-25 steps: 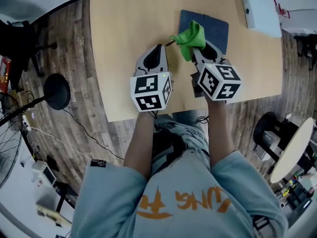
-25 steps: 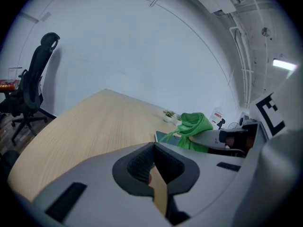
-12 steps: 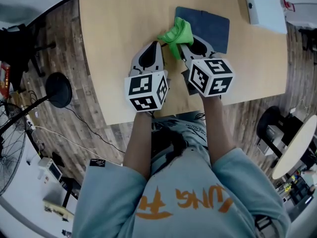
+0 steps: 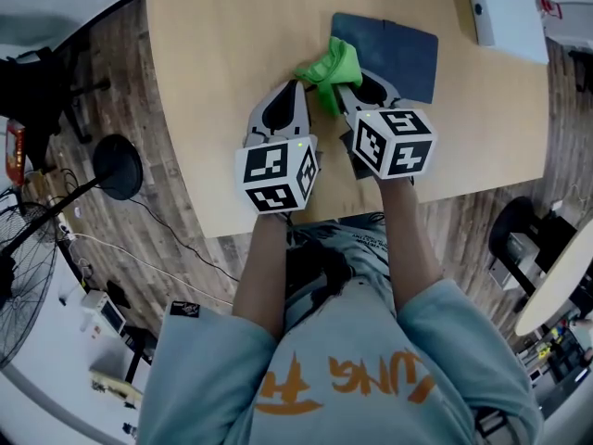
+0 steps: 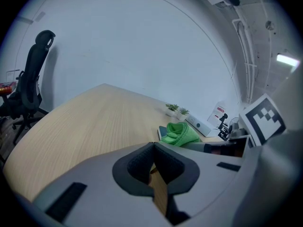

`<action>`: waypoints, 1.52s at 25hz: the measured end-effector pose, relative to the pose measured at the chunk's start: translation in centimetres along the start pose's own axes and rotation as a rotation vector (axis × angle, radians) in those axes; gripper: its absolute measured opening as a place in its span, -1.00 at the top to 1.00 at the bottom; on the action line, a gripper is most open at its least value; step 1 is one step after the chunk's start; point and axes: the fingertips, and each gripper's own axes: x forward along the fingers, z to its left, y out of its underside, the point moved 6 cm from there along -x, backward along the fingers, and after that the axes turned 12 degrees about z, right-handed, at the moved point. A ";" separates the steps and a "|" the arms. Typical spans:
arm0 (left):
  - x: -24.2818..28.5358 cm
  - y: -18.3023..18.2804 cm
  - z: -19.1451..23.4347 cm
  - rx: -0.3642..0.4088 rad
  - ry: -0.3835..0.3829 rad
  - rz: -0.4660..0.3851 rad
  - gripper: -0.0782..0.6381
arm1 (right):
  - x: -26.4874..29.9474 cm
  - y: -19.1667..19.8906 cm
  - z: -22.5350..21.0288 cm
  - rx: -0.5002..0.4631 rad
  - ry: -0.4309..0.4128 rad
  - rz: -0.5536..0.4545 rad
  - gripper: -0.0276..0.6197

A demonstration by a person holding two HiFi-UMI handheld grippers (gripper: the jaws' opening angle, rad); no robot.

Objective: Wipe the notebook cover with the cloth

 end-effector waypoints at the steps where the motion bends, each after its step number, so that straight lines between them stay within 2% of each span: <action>1: 0.1 0.0 -0.1 0.002 0.001 0.002 0.73 | 0.1 0.1 -0.2 0.010 0.000 0.002 0.70; 7: 0.5 0.0 -0.6 0.018 0.010 0.012 0.73 | 0.0 0.4 -1.2 0.031 0.024 0.015 0.70; 25: 1.4 -0.7 -1.6 0.046 0.043 0.036 0.73 | -1.1 1.2 -3.2 0.111 0.066 -0.009 0.69; 38: 2.3 -0.3 -3.3 0.080 0.076 0.062 0.73 | -3.2 2.3 -6.1 0.183 0.112 -0.044 0.68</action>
